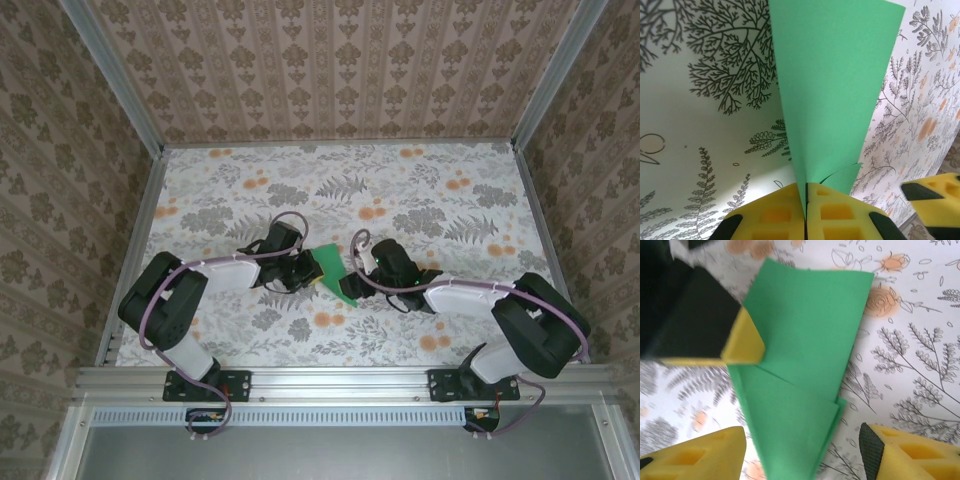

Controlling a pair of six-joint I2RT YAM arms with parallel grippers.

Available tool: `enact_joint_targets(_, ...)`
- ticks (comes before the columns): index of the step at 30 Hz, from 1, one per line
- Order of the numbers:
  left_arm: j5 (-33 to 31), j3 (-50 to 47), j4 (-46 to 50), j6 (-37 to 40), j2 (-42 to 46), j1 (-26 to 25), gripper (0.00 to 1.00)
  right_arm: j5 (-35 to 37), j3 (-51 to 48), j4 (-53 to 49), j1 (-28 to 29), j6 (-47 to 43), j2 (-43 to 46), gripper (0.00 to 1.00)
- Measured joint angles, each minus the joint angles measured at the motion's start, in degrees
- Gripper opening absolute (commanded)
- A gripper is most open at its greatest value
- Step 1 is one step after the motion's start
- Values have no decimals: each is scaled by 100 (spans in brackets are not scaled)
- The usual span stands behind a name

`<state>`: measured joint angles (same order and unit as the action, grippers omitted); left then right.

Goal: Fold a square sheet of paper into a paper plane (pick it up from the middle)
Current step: Fold the wing for the fifth time at the center of the table.

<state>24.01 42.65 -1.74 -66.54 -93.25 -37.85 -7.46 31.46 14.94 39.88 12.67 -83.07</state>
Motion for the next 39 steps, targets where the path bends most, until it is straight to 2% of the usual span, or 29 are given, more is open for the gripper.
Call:
enact_joint_targets(9,7,63,-2,-186,22,0,7,658,-188,785,833,-1276,-369,63)
enact_joint_targets(19,7,68,2,-297,74,0,7,1014,-83,1626,1067,-1958,-1187,53)
enact_joint_targets(22,9,70,2,-317,74,0,7,1130,-61,1836,1067,-2072,-1300,49)
enact_joint_targets(26,9,85,24,-339,74,0,7,1283,-22,2009,1064,-2216,-1421,38)
enact_joint_targets(29,2,101,81,-337,74,0,8,1335,-15,2103,1064,-2315,-1484,27)
enact_joint_targets(31,-4,101,116,-339,76,2,11,1333,-4,2116,1064,-2337,-1515,19)
enact_joint_targets(33,-2,103,195,-343,109,13,19,1335,0,2129,1064,-2332,-1532,11)
enact_joint_targets(39,-2,114,564,-199,568,299,51,1185,33,2103,914,-2122,-1532,6)
